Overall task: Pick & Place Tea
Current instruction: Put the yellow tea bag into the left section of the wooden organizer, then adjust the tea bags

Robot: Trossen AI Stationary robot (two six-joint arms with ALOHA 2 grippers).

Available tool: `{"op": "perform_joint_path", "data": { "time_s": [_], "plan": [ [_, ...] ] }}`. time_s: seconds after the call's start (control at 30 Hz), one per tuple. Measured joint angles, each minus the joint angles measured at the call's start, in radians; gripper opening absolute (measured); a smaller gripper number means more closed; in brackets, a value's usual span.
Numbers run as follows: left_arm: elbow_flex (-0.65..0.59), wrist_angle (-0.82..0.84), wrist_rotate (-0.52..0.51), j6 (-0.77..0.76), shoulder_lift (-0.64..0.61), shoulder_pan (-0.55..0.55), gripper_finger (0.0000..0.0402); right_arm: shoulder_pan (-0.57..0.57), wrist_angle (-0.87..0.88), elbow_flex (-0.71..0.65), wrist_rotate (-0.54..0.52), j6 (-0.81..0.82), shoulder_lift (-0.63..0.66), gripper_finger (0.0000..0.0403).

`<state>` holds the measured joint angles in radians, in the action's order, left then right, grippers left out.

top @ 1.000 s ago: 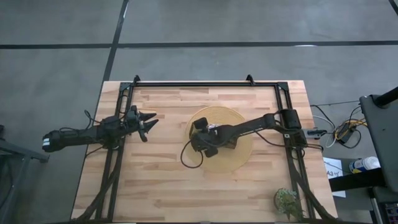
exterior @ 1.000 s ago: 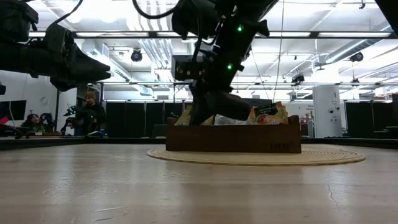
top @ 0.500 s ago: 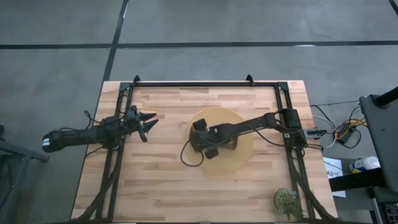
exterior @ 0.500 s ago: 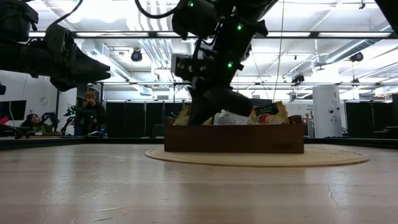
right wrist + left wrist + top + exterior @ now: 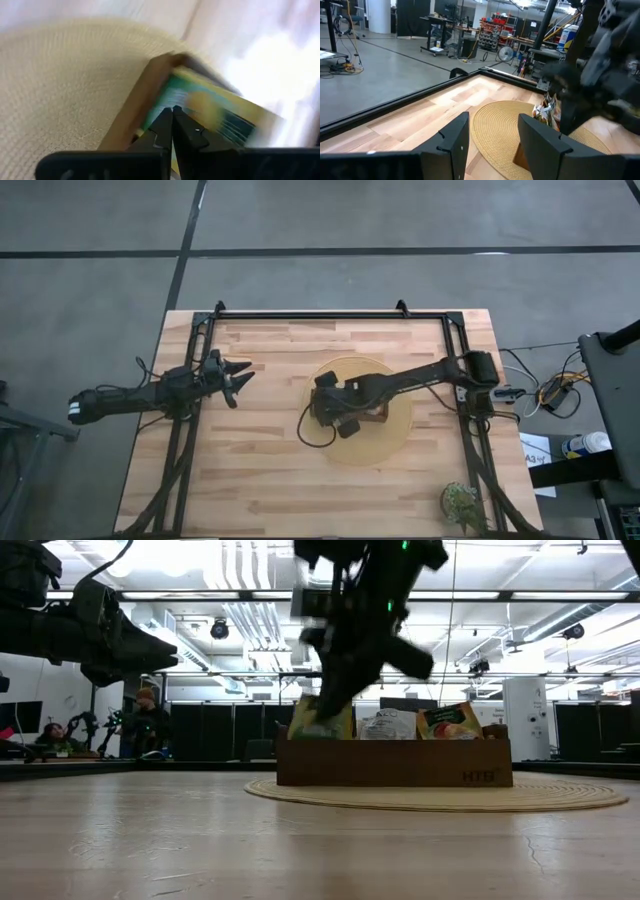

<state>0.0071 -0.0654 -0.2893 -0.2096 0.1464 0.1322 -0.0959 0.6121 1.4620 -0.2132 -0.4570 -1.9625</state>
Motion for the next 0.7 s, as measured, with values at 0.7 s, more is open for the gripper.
{"op": "perform_joint_path", "data": {
  "time_s": [0.7],
  "plan": [
    [0.000, 0.001, 0.000, 0.000, 0.001, 0.000, 0.0163, -0.044, 0.209, -0.043, -0.020, 0.308, 0.143, 0.0008]
  ]
}}
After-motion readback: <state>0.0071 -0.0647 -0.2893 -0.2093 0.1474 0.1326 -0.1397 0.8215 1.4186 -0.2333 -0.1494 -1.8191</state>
